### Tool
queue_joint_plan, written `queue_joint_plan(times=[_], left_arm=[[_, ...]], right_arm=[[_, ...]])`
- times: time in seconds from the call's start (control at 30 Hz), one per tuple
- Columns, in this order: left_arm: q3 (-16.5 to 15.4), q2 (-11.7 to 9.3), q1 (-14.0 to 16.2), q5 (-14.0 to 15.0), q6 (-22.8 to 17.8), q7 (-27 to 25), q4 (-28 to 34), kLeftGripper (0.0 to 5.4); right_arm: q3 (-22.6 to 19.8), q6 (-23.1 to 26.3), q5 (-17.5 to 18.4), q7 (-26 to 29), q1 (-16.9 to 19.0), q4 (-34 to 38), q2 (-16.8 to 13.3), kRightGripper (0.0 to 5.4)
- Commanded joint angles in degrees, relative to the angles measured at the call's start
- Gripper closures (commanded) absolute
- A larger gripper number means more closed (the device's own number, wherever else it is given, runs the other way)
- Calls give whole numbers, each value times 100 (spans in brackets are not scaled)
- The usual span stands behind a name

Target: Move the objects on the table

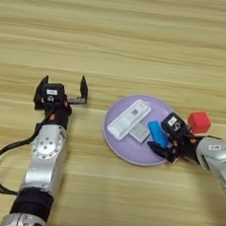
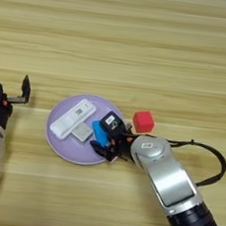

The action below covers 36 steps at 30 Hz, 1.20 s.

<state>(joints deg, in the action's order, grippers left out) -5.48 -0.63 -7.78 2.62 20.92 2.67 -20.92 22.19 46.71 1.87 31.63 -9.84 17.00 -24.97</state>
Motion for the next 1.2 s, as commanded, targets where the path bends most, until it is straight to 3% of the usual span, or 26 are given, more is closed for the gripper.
queue_joint_plan(times=[0.03, 0.53, 0.87, 1.2], left_arm=[[4, 1, 31, -51, -77, 24, 37, 0], [-10, -17, 49, -37, -81, 12, 62, 0], [-12, -20, 48, -35, -83, 9, 59, 0], [-11, -27, 38, -33, -87, -2, 36, 0]], right_arm=[[73, 249, -88, -86, 280, -298, -117, 240], [6, 232, -45, -160, 343, -256, -51, 390], [-149, 150, -58, -318, 383, -222, 14, 397], [-636, 266, 127, -481, 394, 272, 79, 398]])
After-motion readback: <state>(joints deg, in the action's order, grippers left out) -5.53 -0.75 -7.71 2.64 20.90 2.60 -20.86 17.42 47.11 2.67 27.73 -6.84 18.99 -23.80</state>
